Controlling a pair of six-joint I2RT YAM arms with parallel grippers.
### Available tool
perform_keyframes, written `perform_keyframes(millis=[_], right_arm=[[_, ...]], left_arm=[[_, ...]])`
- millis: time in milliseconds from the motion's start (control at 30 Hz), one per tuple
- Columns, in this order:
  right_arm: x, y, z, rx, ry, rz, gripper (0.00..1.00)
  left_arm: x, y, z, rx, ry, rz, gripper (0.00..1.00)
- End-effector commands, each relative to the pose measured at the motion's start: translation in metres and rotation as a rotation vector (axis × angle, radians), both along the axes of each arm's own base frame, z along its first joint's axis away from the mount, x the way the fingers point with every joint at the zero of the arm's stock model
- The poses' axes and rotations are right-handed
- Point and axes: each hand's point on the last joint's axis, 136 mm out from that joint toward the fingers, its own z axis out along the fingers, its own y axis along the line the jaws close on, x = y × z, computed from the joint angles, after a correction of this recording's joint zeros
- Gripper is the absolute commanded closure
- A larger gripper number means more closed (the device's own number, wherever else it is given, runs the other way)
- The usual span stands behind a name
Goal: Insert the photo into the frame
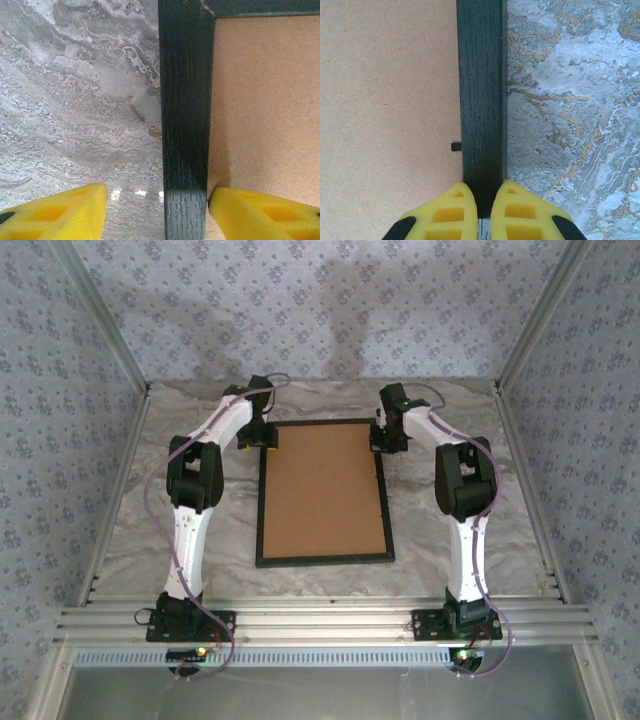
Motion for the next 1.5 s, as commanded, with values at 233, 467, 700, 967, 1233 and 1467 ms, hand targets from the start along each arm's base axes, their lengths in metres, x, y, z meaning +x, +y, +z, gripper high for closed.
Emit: perform_keyframes(millis=[233,467,700,967,1233,1467], right_arm=[[-0.018,0.049,-0.009,0.108,0.067,0.097,0.92],[-0.017,0.031,-0.006,0.078,0.061,0.066,0.92],[-0.013,0.006,-0.003,0.063,0.050,0.010,0.92],[-0.013,0.003,-0.002,0.069,0.044,0.006,0.92],[-0.012,0.003,0.001,0.067,0.037,0.009,0.92],[-0.013,0.004,-0.001,0.062,0.040,0.013,0.92]], left_arm=[[-0.044,-0.067,-0.076,-0.124,0.214,-0.117,0.37],[-0.021,-0.068,-0.023,-0.159,0.102,-0.114,0.34],[0.006,-0.046,0.047,-0.154,-0.057,-0.089,0.30],[0.007,0.000,0.095,-0.092,-0.158,-0.033,0.28],[-0.039,0.026,0.089,-0.069,-0.122,-0.004,0.27],[-0.084,0.037,0.057,-0.065,-0.045,0.027,0.26]])
